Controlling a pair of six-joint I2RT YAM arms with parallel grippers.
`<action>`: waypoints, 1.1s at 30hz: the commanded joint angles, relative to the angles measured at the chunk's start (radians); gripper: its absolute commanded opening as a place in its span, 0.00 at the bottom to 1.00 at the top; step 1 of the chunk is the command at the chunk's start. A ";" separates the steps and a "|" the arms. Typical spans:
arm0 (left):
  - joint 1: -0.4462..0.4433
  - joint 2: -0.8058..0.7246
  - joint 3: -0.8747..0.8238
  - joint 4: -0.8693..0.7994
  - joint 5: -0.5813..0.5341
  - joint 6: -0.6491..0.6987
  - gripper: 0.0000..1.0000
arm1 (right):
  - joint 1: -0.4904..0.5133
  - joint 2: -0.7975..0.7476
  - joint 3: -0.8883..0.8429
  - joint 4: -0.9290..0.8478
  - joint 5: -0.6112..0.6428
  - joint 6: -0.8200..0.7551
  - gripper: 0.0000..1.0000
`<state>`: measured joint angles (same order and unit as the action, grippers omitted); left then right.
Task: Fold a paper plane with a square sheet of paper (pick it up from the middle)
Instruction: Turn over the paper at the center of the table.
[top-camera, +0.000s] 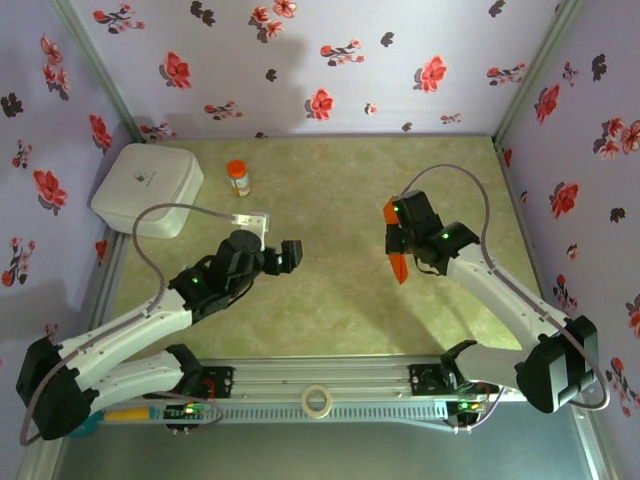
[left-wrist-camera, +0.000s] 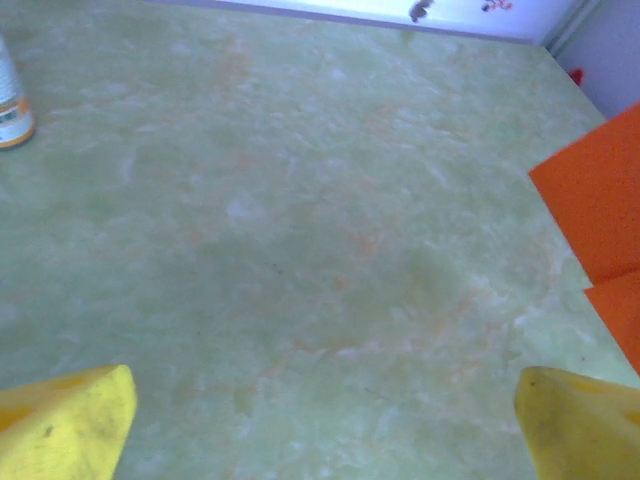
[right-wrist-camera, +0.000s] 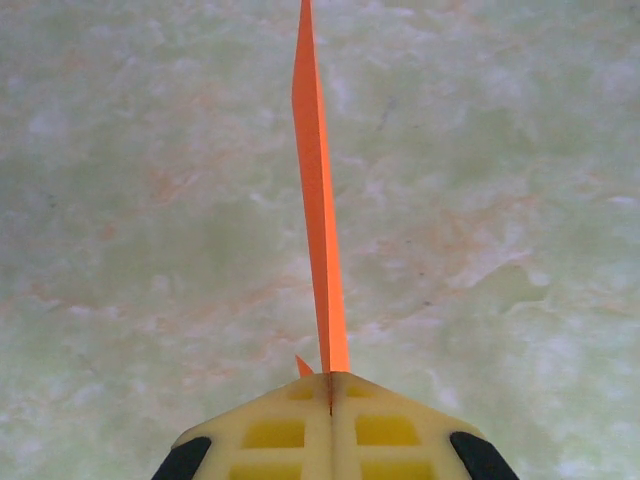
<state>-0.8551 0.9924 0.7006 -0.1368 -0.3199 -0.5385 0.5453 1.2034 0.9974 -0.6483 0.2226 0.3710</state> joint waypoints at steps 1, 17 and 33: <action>0.018 -0.038 -0.015 -0.080 -0.077 0.002 1.00 | 0.044 0.036 0.047 -0.073 0.179 -0.039 0.00; 0.057 -0.272 -0.081 -0.294 -0.209 -0.137 1.00 | 0.288 0.395 0.155 -0.089 0.479 -0.074 0.00; 0.057 -0.215 -0.048 -0.290 -0.155 -0.133 0.84 | 0.382 0.704 0.334 -0.018 0.034 0.055 0.13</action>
<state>-0.8047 0.7662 0.6285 -0.4232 -0.4843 -0.6563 0.9340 1.9175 1.3083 -0.7052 0.4541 0.3813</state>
